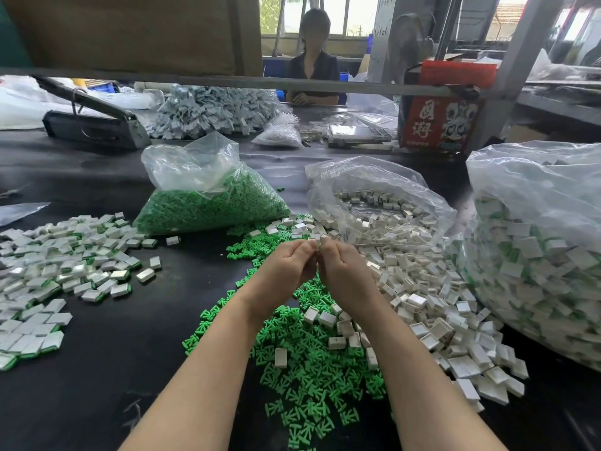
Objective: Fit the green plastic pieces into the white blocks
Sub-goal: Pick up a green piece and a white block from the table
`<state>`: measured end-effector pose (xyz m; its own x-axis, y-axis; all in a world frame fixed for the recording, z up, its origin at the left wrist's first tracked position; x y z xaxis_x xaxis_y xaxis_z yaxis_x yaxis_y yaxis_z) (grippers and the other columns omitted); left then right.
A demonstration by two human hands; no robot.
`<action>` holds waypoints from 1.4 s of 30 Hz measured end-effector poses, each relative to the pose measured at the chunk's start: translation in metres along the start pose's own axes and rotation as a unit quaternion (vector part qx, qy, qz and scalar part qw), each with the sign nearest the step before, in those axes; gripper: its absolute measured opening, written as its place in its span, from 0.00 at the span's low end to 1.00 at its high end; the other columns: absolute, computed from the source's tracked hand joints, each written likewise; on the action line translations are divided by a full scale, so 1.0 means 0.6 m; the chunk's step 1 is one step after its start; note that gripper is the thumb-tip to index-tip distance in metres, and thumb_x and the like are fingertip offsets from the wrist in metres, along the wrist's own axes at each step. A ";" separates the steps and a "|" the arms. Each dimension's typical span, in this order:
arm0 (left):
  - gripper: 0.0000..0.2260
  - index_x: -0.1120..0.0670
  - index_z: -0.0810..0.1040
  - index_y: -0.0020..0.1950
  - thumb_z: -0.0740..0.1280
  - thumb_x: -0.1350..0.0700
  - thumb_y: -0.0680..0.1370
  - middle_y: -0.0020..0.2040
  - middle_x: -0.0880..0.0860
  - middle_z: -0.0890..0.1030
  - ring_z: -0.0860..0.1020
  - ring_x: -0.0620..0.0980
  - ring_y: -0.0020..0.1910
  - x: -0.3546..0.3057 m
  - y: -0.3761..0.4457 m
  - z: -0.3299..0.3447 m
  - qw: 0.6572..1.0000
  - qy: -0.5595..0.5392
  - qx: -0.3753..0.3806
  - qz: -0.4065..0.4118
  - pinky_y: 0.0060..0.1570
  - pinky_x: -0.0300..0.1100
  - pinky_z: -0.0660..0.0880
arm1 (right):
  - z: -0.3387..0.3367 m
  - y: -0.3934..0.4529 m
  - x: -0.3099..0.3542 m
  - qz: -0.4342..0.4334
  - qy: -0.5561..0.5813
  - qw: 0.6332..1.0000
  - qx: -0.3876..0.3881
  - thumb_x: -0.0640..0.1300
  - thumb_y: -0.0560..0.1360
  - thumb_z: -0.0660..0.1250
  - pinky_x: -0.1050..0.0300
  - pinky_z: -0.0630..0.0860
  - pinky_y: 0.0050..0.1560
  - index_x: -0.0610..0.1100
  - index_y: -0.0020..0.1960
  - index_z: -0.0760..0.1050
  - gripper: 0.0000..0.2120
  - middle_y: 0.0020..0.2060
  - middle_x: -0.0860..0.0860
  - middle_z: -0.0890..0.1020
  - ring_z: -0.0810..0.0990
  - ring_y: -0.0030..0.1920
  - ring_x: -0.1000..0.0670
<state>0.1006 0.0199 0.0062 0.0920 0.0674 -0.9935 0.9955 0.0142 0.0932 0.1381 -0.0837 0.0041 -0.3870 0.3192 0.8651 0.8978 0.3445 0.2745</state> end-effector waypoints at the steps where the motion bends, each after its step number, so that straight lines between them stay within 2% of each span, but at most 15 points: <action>1: 0.15 0.55 0.70 0.39 0.54 0.60 0.85 0.25 0.41 0.68 0.66 0.37 0.24 -0.002 0.000 -0.001 1.000 -0.011 0.000 -0.004 0.27 0.27 0.65 | 0.000 0.000 0.000 0.009 0.019 1.000 0.007 0.45 0.84 0.52 0.48 0.67 0.35 0.39 0.35 0.70 0.22 0.27 0.49 0.71 0.68 0.31 0.48; 6: 0.14 0.53 0.68 0.39 0.55 0.57 0.85 0.31 0.47 0.65 0.62 0.42 0.29 -0.001 -0.003 -0.016 1.000 0.007 0.015 -0.015 0.31 0.35 0.59 | -0.012 0.004 -0.001 0.005 0.006 1.000 -0.010 0.44 0.83 0.56 0.51 0.67 0.34 0.39 0.38 0.75 0.19 0.26 0.51 0.73 0.69 0.29 0.49; 9: 0.14 0.54 0.68 0.39 0.55 0.55 0.85 0.29 0.47 0.66 0.62 0.42 0.26 0.005 -0.001 -0.031 1.000 -0.015 0.010 -0.024 0.26 0.31 0.61 | -0.022 0.003 -0.002 0.005 0.041 0.999 -0.029 0.41 0.82 0.59 0.60 0.66 0.28 0.42 0.46 0.81 0.13 0.24 0.53 0.75 0.70 0.24 0.55; 11: 0.13 0.55 0.68 0.40 0.56 0.55 0.84 0.28 0.46 0.66 0.62 0.41 0.25 0.007 0.001 -0.038 0.999 -0.035 0.003 -0.025 0.25 0.29 0.62 | -0.023 0.003 -0.002 0.016 0.106 0.993 -0.039 0.37 0.81 0.60 0.61 0.70 0.30 0.40 0.51 0.81 0.11 0.27 0.50 0.79 0.74 0.26 0.55; 14: 0.12 0.55 0.69 0.42 0.57 0.55 0.84 0.30 0.47 0.67 0.64 0.40 0.25 0.009 0.002 -0.041 0.998 -0.057 0.000 -0.024 0.25 0.28 0.63 | -0.019 0.000 0.002 0.036 0.242 0.969 -0.036 0.33 0.79 0.61 0.67 0.71 0.30 0.39 0.50 0.81 0.10 0.31 0.46 0.82 0.76 0.29 0.56; 17: 0.12 0.56 0.72 0.42 0.57 0.55 0.84 0.31 0.47 0.70 0.69 0.37 0.26 0.007 0.000 -0.037 0.997 -0.068 -0.004 -0.023 0.27 0.27 0.67 | -0.017 -0.001 0.008 0.029 0.266 0.963 -0.023 0.34 0.79 0.62 0.67 0.72 0.32 0.39 0.47 0.81 0.09 0.32 0.47 0.81 0.77 0.31 0.55; 19: 0.12 0.55 0.74 0.43 0.58 0.55 0.84 0.31 0.45 0.72 0.71 0.37 0.27 0.006 -0.001 -0.034 0.997 -0.075 -0.005 -0.021 0.28 0.26 0.69 | -0.016 -0.002 0.011 0.021 0.261 0.965 -0.018 0.34 0.80 0.62 0.66 0.73 0.34 0.38 0.50 0.79 0.07 0.34 0.47 0.80 0.78 0.33 0.56; 22: 0.12 0.55 0.76 0.42 0.58 0.55 0.84 0.32 0.45 0.73 0.73 0.37 0.28 0.003 -0.003 -0.031 0.996 -0.086 -0.007 -0.021 0.30 0.26 0.70 | -0.014 -0.001 0.011 0.022 0.255 0.967 -0.016 0.34 0.80 0.61 0.57 0.77 0.42 0.38 0.54 0.73 0.05 0.37 0.46 0.78 0.78 0.37 0.53; 24: 0.13 0.54 0.76 0.42 0.58 0.55 0.84 0.32 0.46 0.73 0.72 0.37 0.29 0.002 -0.004 -0.029 0.997 -0.076 -0.004 -0.020 0.30 0.27 0.70 | -0.012 0.000 0.014 0.012 0.239 0.971 -0.021 0.34 0.80 0.61 0.53 0.76 0.45 0.38 0.53 0.72 0.04 0.36 0.47 0.77 0.77 0.37 0.52; 29: 0.14 0.53 0.75 0.40 0.57 0.56 0.84 0.35 0.51 0.69 0.69 0.40 0.30 -0.005 -0.005 -0.021 0.999 -0.040 0.000 -0.012 0.32 0.27 0.69 | -0.009 0.001 0.019 -0.006 0.231 0.972 -0.037 0.34 0.80 0.61 0.60 0.73 0.37 0.42 0.49 0.71 0.05 0.34 0.50 0.74 0.73 0.33 0.56; 33: 0.14 0.56 0.71 0.40 0.56 0.57 0.85 0.34 0.52 0.67 0.68 0.38 0.28 -0.011 -0.007 -0.015 0.999 -0.054 0.005 0.003 0.30 0.27 0.69 | -0.008 0.001 0.018 -0.010 0.240 0.970 -0.043 0.34 0.80 0.61 0.61 0.73 0.36 0.43 0.48 0.70 0.06 0.34 0.50 0.73 0.72 0.33 0.55; 36: 0.14 0.54 0.73 0.40 0.57 0.57 0.84 0.35 0.50 0.69 0.70 0.40 0.30 -0.008 -0.005 -0.015 0.998 -0.058 0.002 0.005 0.33 0.28 0.71 | -0.007 0.000 0.019 -0.015 0.247 0.968 -0.045 0.34 0.80 0.61 0.60 0.72 0.36 0.43 0.47 0.70 0.06 0.34 0.51 0.73 0.71 0.33 0.55; 42: 0.17 0.53 0.75 0.38 0.57 0.56 0.85 0.31 0.45 0.72 0.71 0.37 0.27 -0.004 -0.001 -0.018 0.999 -0.049 -0.004 0.017 0.31 0.26 0.70 | -0.005 0.000 0.026 -0.026 0.251 0.967 -0.036 0.33 0.80 0.60 0.60 0.70 0.34 0.43 0.47 0.69 0.06 0.32 0.52 0.73 0.71 0.32 0.56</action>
<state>0.0993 0.0306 0.0093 0.1285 -0.0292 -0.9913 0.9915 0.0224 0.1278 0.1329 -0.0816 0.0187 -0.2984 -0.1723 0.9388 0.8990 0.2795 0.3371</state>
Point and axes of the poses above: each hand's wrist, its own y-axis towards the middle knuckle, its own z-axis out of the palm, x = y × z, the point moved 4 cm from there along y, towards the middle knuckle
